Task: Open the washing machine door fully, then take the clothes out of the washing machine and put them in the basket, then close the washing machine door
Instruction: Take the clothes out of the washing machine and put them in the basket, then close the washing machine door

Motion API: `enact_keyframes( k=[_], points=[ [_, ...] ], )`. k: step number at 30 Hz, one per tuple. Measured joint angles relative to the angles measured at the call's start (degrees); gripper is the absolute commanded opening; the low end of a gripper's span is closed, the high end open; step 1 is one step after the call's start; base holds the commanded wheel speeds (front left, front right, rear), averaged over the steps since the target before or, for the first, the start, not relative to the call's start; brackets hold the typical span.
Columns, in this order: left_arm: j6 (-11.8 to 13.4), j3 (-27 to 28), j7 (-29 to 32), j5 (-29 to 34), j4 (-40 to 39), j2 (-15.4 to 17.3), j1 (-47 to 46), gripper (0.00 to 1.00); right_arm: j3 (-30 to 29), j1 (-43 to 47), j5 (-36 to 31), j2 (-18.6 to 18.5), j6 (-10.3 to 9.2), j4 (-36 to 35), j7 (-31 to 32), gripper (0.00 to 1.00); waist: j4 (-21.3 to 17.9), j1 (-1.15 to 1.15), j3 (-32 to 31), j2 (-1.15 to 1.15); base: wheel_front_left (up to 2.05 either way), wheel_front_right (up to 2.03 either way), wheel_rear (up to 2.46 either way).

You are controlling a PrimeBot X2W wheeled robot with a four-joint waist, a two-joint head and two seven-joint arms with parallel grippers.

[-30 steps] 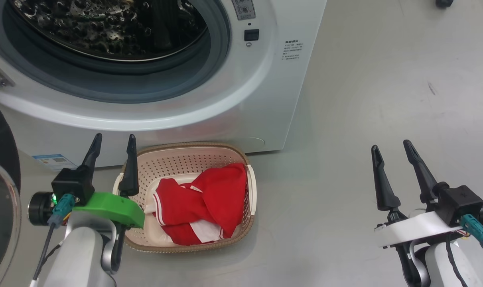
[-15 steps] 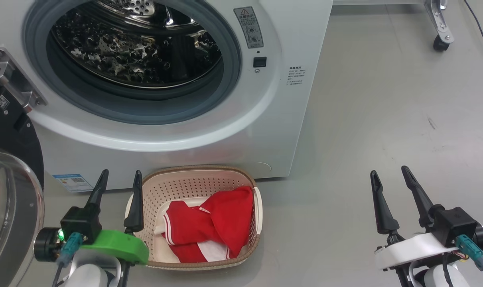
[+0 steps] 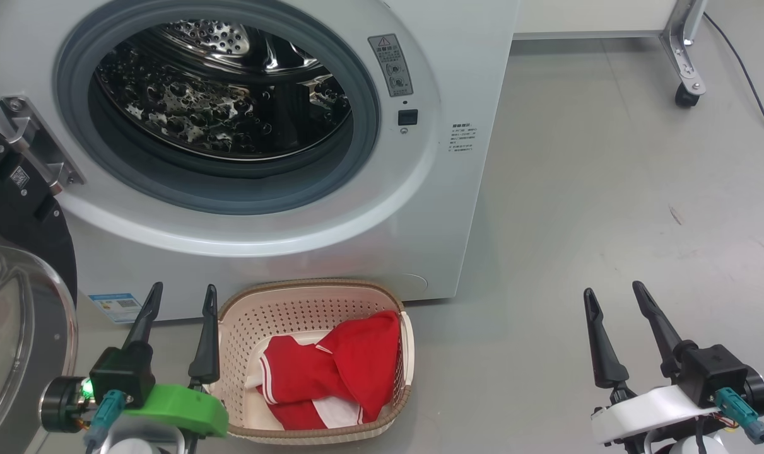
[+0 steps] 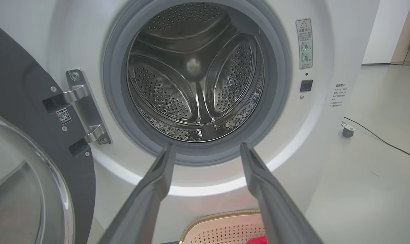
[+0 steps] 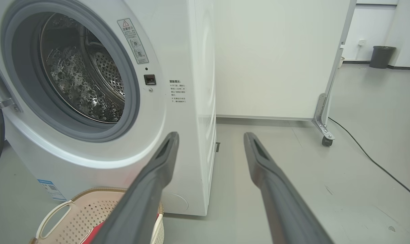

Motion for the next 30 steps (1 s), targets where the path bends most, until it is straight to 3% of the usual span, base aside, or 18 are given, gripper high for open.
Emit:
enact_keyframes(
  k=[30],
  points=[
    [1.08,-1.08,4.05,0.56,-6.59,0.93,4.44,1.00,-0.08,1.37,-0.57,-0.05,-1.01,-1.48,0.00,1.00,0.82,0.00,-0.57,0.00,0.00,0.00,0.00]
  ],
)
